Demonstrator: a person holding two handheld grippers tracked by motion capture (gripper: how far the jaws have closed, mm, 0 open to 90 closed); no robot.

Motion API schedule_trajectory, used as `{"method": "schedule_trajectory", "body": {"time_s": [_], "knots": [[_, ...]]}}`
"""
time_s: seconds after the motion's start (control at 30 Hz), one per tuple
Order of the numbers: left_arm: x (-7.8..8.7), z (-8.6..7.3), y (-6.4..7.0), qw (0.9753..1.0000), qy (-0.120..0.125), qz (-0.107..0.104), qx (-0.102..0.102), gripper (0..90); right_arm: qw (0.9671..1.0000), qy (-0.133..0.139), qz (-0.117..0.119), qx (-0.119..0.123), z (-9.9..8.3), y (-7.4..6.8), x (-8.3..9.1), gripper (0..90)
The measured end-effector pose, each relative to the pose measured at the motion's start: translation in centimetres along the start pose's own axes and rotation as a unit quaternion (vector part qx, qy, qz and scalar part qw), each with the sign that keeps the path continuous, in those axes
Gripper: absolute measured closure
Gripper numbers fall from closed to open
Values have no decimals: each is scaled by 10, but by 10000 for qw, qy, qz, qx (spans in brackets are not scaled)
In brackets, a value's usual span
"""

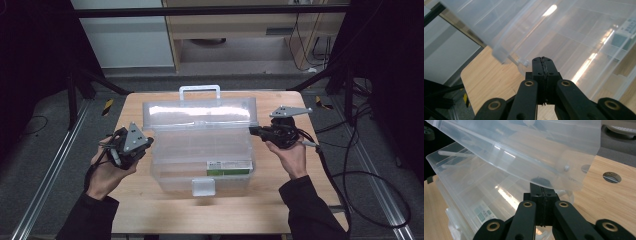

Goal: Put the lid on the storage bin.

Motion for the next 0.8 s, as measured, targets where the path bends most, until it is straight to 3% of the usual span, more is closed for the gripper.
{"method": "schedule_trajectory", "body": {"time_s": [0.17, 0.27, 0.57, 0.8], "knots": [[-7, -12, -7, 9990, 9, 88, 432, 893, 10000, -27, 25, -5, -5, -1, 0, 900], [-10, -18, -9, 9983, 20, 79, 578, 893, 10000, -69, 0, 21, -9, -2, 1, 900], [-14, -28, -7, 9974, 51, -9, 723, 894, 9994, -276, -128, 176, -21, -6, 3, 900], [-17, -36, -3, 9969, 20, -62, 784, 894, 9993, -288, -236, 94, -32, -2, 9, 900]]}}
Point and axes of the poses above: each handheld gripper's, and its own axes: x roughly backward along the jaws, z roughly out of its top, y roughly to its right, the point moved 4 cm from there along -x, roughly forward along the jaws, and after that the axes turned 5 degrees about z, right-handed, at the moved point
